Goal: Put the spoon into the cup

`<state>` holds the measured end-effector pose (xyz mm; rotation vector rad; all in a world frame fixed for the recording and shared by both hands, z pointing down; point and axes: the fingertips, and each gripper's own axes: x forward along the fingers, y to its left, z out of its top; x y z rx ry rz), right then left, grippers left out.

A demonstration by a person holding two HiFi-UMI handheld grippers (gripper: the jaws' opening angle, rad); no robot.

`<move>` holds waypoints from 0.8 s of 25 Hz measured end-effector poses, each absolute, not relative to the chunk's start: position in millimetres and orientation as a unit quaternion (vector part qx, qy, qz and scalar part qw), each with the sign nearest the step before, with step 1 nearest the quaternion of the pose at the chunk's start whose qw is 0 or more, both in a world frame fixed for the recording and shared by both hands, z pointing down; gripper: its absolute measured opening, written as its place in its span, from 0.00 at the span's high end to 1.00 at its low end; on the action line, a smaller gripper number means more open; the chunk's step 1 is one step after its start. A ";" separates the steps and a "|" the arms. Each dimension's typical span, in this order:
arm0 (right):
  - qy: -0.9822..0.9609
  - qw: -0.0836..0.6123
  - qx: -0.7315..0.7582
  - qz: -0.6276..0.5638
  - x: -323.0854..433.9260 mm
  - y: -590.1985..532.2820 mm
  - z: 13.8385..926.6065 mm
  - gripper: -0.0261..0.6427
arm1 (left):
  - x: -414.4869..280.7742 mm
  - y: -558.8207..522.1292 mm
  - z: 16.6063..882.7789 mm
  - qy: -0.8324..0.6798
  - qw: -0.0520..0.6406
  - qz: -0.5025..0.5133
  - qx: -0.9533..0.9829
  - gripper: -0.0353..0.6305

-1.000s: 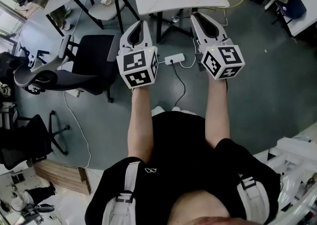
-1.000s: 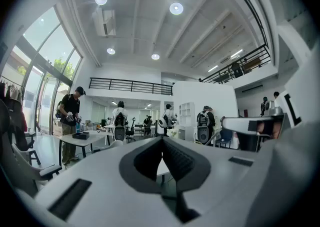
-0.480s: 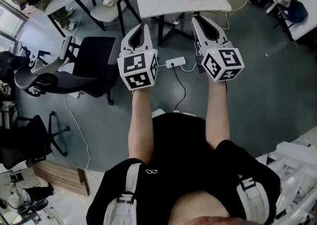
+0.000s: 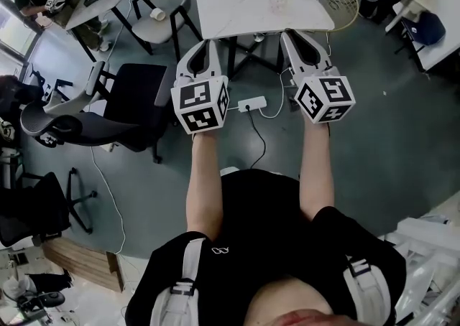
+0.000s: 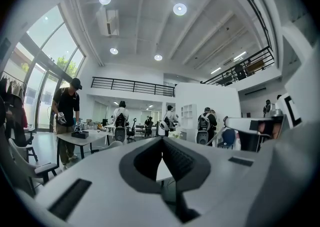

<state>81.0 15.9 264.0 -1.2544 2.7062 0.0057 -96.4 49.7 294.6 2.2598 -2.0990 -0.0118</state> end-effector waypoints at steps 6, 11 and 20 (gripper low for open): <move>0.904 0.082 -0.419 0.000 96.5 2.9 260.9 0.88 | -77.7 40.1 293.1 -0.675 0.023 -0.001 0.738 0.92; 0.908 0.087 -0.410 0.003 89.9 -3.2 256.2 0.88 | -88.9 37.0 290.6 -0.684 0.022 -0.004 0.729 0.92; 0.912 0.075 -0.403 0.017 73.3 -29.6 258.6 0.88 | -105.7 6.6 296.7 -0.684 0.026 -0.020 0.729 0.92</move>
